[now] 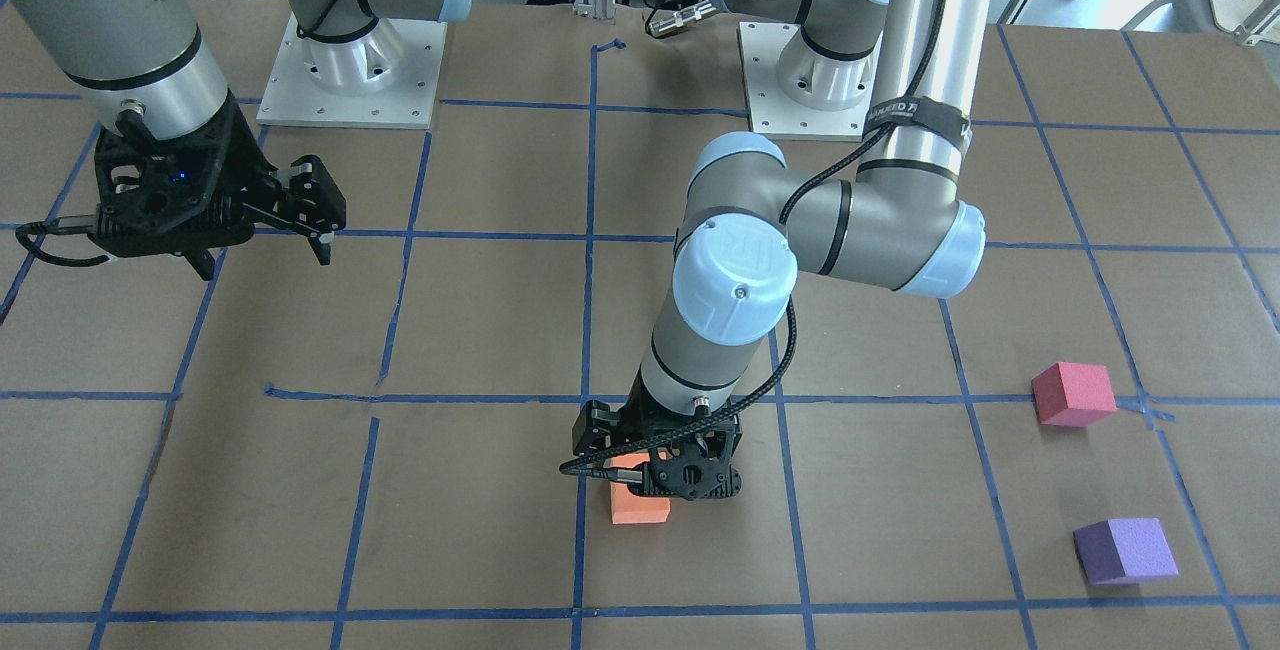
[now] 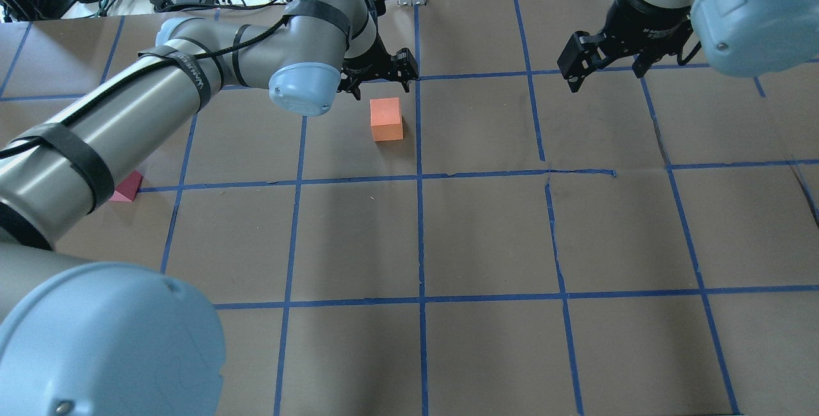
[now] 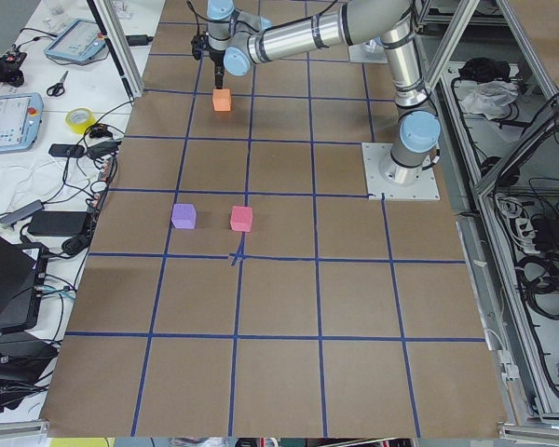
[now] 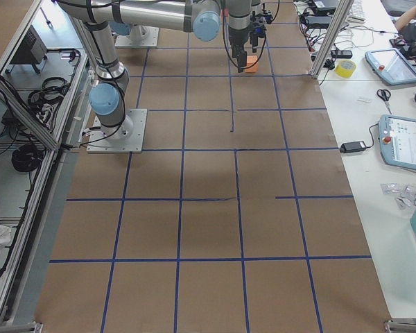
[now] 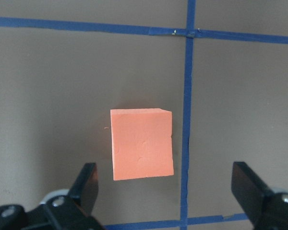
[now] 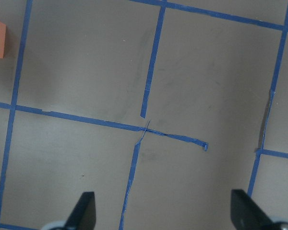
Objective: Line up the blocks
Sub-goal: 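Reach the left gripper to the orange cube and grasp it, then carry the orange cube with the left gripper toward the purple cube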
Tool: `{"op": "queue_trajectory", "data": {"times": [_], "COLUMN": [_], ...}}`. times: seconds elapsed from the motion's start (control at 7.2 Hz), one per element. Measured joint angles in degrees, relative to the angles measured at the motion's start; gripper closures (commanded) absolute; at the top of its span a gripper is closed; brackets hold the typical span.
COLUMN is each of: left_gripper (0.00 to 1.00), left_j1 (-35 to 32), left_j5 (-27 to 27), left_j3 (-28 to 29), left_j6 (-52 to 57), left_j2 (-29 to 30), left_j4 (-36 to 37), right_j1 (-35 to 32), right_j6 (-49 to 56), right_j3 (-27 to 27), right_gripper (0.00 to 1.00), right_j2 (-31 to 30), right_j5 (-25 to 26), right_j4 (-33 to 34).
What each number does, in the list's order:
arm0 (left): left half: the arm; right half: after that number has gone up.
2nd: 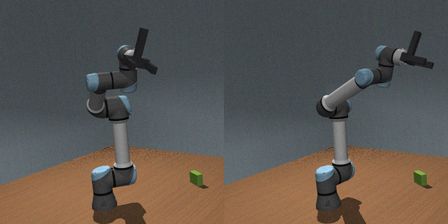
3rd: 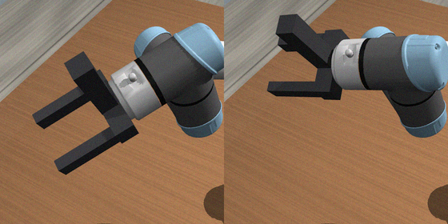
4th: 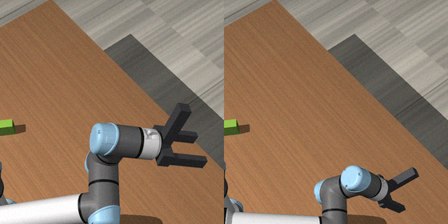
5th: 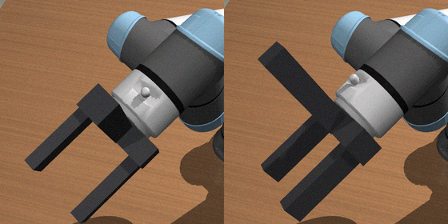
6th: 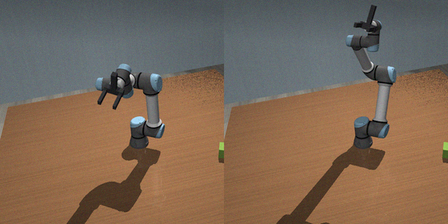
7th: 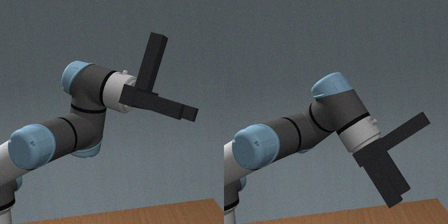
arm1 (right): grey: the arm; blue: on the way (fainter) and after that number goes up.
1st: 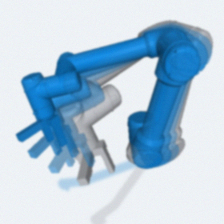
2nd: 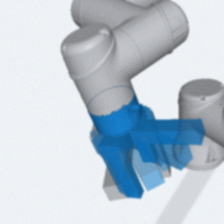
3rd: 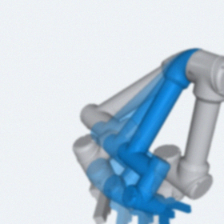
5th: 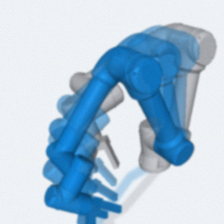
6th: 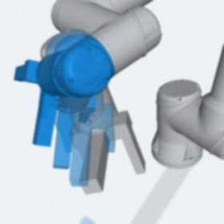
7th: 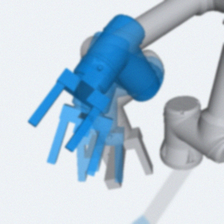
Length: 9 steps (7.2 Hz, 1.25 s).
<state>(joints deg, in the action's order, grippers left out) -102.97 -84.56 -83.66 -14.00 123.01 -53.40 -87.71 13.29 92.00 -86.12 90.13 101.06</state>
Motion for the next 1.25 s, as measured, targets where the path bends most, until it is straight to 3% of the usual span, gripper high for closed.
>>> {"op": "queue_trajectory", "data": {"times": [0.28, 0.42, 0.69, 0.83, 1.25], "left_gripper": [0.04, 0.33, 0.56, 0.61, 0.62], "left_j1": [-0.6, -0.6, -0.6, -0.6, 3.2], "left_j5": [-1.4, -1.6, -3.6, -4.4, -4.9], "left_j3": [0.1, 0.0, -0.1, -0.2, -0.1], "left_j6": [0.9, 1.0, 1.2, 1.3, 2.4], "left_j2": [3.1, 4.6, 7.0, 7.3, 5.3], "left_j4": [1.9, 3.2, 6.5, 7.0, 5.7], "right_j1": [-0.1, -0.1, -0.2, -0.2, -0.3], "right_j6": [0.1, 0.1, 0.1, 0.2, 0.6], "right_j3": [0.0, 0.0, 0.0, 0.0, 0.0], "right_gripper": [0.0, 0.0, 0.0, 0.0, 0.0], "right_j2": [-0.8, -0.9, -1.0, -0.9, -2.1], "right_j5": [-0.4, -0.5, -0.8, -0.9, -0.9], "right_j4": [0.0, 0.0, 0.0, 0.1, -2.1]}}
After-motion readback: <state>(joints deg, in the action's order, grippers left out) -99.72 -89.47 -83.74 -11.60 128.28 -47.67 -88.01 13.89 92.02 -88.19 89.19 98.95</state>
